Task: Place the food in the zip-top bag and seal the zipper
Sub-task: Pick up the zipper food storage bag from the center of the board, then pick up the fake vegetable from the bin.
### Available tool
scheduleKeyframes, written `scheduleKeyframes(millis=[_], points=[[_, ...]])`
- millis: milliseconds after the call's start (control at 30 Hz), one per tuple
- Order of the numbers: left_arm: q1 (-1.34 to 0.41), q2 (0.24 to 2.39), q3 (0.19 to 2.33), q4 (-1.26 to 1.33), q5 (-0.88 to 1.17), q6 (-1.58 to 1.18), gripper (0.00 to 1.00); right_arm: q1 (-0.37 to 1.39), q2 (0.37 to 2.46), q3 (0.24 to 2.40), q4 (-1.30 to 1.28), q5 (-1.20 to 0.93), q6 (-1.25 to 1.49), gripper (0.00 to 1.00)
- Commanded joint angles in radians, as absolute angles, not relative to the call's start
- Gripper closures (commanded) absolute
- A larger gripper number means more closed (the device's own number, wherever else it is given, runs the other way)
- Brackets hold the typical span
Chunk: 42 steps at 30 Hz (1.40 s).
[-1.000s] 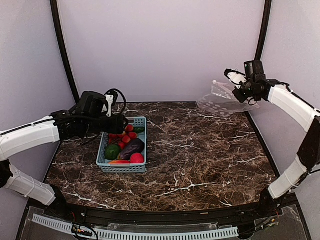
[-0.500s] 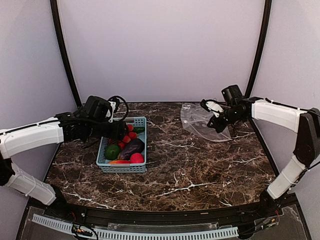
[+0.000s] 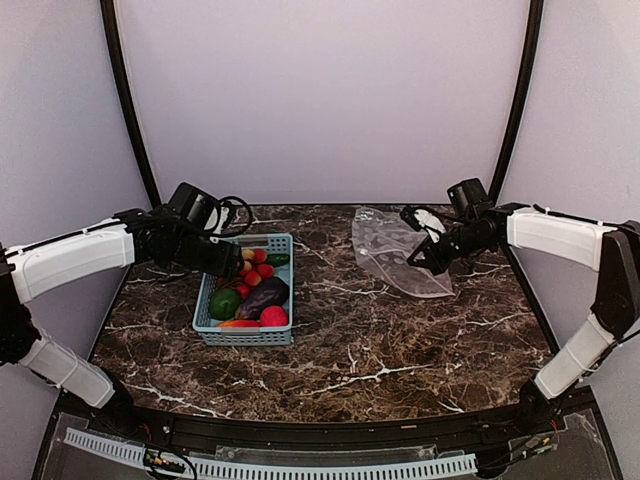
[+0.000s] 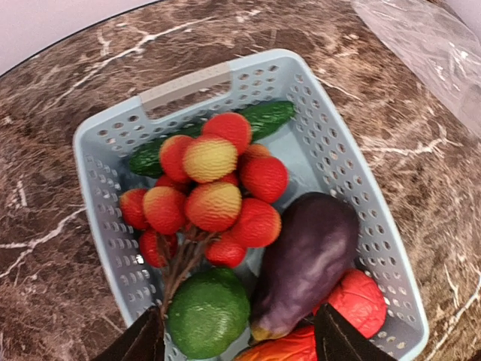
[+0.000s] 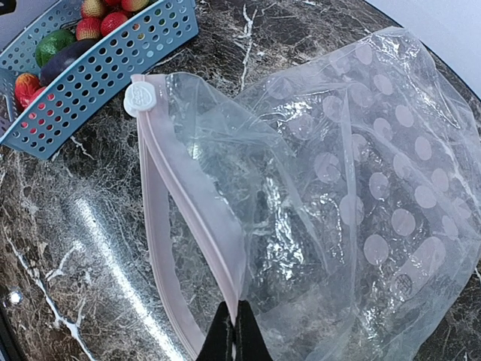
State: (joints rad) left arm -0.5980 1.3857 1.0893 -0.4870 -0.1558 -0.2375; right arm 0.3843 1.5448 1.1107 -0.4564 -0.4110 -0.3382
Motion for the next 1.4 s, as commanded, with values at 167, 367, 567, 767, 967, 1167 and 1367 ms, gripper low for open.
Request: scheduleKeyframes(millis=[167, 367, 567, 767, 967, 1167, 1367], points=[[-0.604, 1.514, 1.140, -0.515, 0.172, -0.088, 0.33, 0.370, 1.516, 1.088, -0.410, -0.462, -0.335, 1.00], [-0.604, 1.644, 1.258, -0.588, 0.192, 0.021, 0.30, 0.366, 1.507, 1.074, -0.403, -0.466, -0.338, 1.00], [-0.604, 1.728, 1.333, -0.641, 0.162, 0.106, 0.31, 0.367, 1.510, 1.070, -0.403, -0.477, -0.336, 1.00], [-0.604, 1.775, 1.355, -0.669, 0.166, 0.151, 0.33, 0.365, 1.510, 1.068, -0.402, -0.470, -0.345, 1.00], [-0.604, 1.817, 1.381, -0.674, 0.150, 0.167, 0.39, 0.364, 1.504, 1.060, -0.402, -0.473, -0.352, 1.00], [-0.604, 1.868, 1.406, -0.673, 0.144, 0.168, 0.40, 0.364, 1.502, 1.057, -0.401, -0.474, -0.354, 1.00], [-0.604, 1.894, 1.409, -0.669, 0.136, 0.163, 0.37, 0.361, 1.496, 1.056, -0.402, -0.474, -0.359, 1.00]])
